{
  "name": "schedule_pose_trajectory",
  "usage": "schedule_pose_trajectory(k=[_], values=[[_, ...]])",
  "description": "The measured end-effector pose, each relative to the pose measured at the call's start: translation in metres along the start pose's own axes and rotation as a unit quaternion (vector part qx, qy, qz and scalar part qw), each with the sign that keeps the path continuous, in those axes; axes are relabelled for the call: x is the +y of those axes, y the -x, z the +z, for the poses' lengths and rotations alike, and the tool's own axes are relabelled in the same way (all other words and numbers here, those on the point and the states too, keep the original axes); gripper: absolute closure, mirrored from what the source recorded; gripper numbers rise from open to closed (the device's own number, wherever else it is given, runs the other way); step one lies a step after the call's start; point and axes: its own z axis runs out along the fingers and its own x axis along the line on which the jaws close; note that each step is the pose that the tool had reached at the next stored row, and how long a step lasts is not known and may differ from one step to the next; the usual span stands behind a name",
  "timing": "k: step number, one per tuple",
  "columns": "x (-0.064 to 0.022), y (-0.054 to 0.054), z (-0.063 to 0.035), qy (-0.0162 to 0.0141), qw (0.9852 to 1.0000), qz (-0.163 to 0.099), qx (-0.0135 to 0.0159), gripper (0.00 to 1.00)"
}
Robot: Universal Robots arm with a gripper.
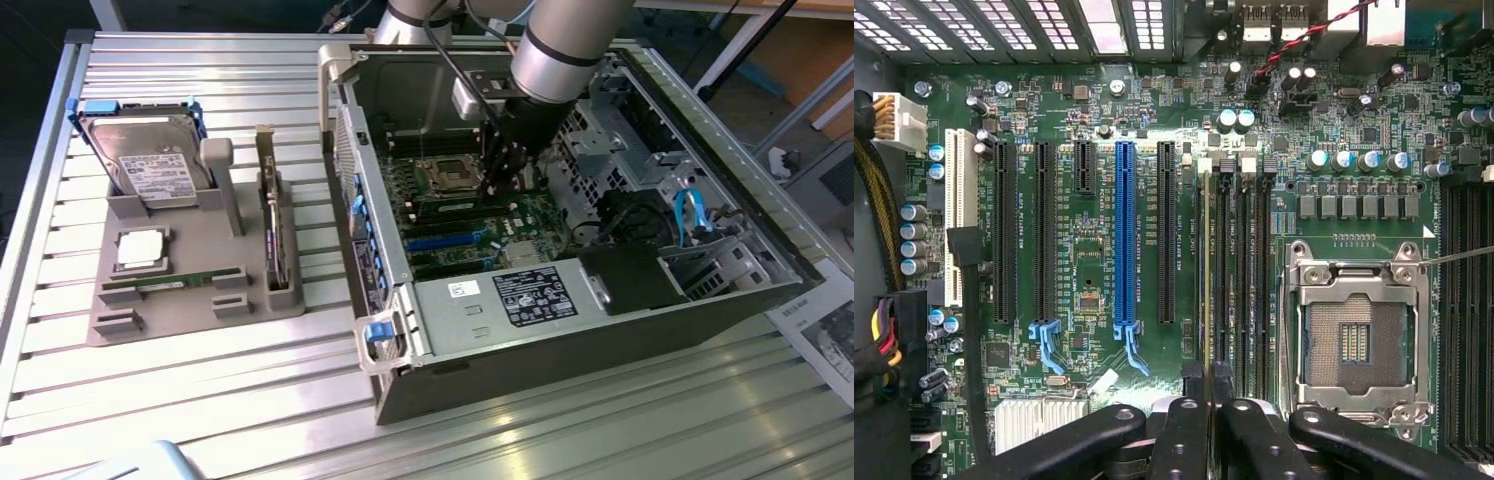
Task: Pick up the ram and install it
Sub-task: 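Insert the ram into the slot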
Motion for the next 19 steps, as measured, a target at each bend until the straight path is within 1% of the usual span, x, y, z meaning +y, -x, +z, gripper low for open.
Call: schedule_pose_trajectory(k=[4,19], values=[[-0.0001,0.0008,0.0011,-0.0005,1.0,0.0,-0.0001,0.88],[-0.0002,0.0012,0.0033,-0.0005,1.0,0.0,0.0,0.88]])
